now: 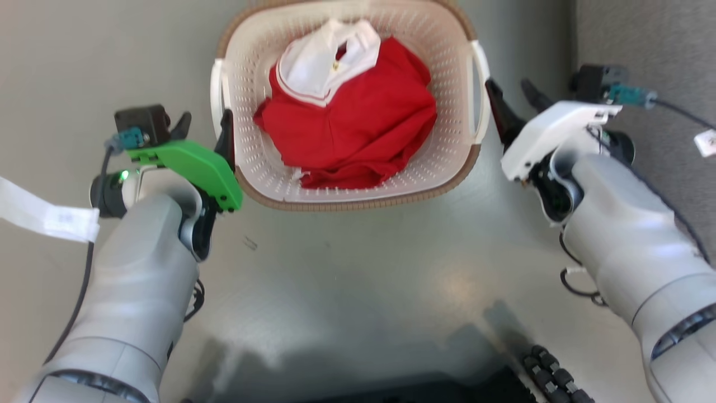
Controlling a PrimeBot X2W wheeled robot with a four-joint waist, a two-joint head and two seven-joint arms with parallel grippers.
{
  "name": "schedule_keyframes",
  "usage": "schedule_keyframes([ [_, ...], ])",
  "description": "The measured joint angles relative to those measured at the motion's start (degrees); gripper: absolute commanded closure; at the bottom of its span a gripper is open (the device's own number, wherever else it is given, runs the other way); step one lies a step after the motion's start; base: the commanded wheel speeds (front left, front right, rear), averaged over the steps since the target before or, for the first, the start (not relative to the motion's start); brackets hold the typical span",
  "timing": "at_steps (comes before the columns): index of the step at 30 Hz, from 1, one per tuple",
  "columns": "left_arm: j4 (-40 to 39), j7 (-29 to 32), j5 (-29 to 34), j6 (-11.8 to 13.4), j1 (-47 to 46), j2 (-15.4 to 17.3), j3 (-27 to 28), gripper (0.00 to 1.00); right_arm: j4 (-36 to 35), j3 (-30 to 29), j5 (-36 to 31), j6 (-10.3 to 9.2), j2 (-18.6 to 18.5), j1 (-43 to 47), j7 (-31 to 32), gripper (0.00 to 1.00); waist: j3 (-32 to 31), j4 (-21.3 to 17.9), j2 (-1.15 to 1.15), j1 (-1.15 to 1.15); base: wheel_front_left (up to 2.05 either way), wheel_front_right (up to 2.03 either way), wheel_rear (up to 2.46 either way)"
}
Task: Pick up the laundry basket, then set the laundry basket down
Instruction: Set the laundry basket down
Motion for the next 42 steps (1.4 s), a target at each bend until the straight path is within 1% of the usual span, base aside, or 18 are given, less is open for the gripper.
schedule_keyframes([
  [7, -1.6, 0.0, 1.0, -0.5, 2.3, 0.0, 0.2, 0.00, -0.5, 0.2, -0.8, 0.00, -0.3, 2.7, 0.0, 0.00, -5.3, -0.1, 0.00, 0.00, 0.00, 0.00, 0.00],
  [12, -2.7, 0.0, 1.0, -0.5, 4.0, 0.0, 1.4, 0.00, -1.8, 0.2, -1.9, 0.00, -0.6, 3.6, 0.0, 0.00, -8.4, 0.0, 0.00, 0.00, 0.00, 0.00, 0.00],
  [14, -3.5, 0.0, 1.3, -0.9, 4.8, 0.0, 1.9, 0.00, -2.4, 0.0, -2.4, 0.00, -0.8, 3.9, 0.0, 0.00, -10.0, 0.1, 0.00, 0.00, 0.00, 0.00, 0.00],
  [17, -5.0, 0.0, 1.5, -1.0, 6.7, 0.5, 2.7, 0.00, -3.5, -1.0, -3.0, 0.00, -2.0, 4.9, 0.0, 0.00, -13.3, 0.4, 0.00, 0.00, 0.00, 0.00, 0.00],
  [21, -7.1, 0.0, 2.6, -1.0, 8.5, 1.7, 4.3, 0.00, -4.5, -2.1, -3.3, 0.00, -2.5, 7.0, 0.0, 0.00, -16.5, 0.6, 0.00, 0.00, 0.00, 0.00, 0.00],
  [27, -10.9, 0.0, 4.0, -1.4, 11.8, 1.8, 6.1, 0.00, -6.8, -4.4, -4.8, 0.00, -4.6, 10.5, 0.0, 0.00, -21.5, 1.1, 0.00, 0.00, 0.00, 0.00, 0.00],
  [31, -13.1, 0.0, 4.9, -1.5, 14.5, 2.1, 7.6, 0.00, -8.9, -5.2, -7.1, 0.00, -5.2, 12.5, 0.0, 0.00, -24.7, 1.4, 0.00, 0.00, 0.00, 0.00, 0.00],
  [38, -16.9, 0.0, 6.6, -1.5, 19.9, 3.2, 10.3, 0.00, -14.1, -7.8, -10.7, -0.32, -5.3, 16.6, 0.0, 0.00, -30.5, 1.7, 0.00, 0.00, 0.00, 0.00, 0.00],
  [42, -19.7, 0.0, 7.8, -1.5, 23.4, 3.4, 11.8, 0.00, -17.7, -9.5, -12.5, -1.34, -5.3, 19.4, 0.0, 0.00, -33.7, 1.7, 0.00, 0.00, 0.00, 0.00, 0.00],
])
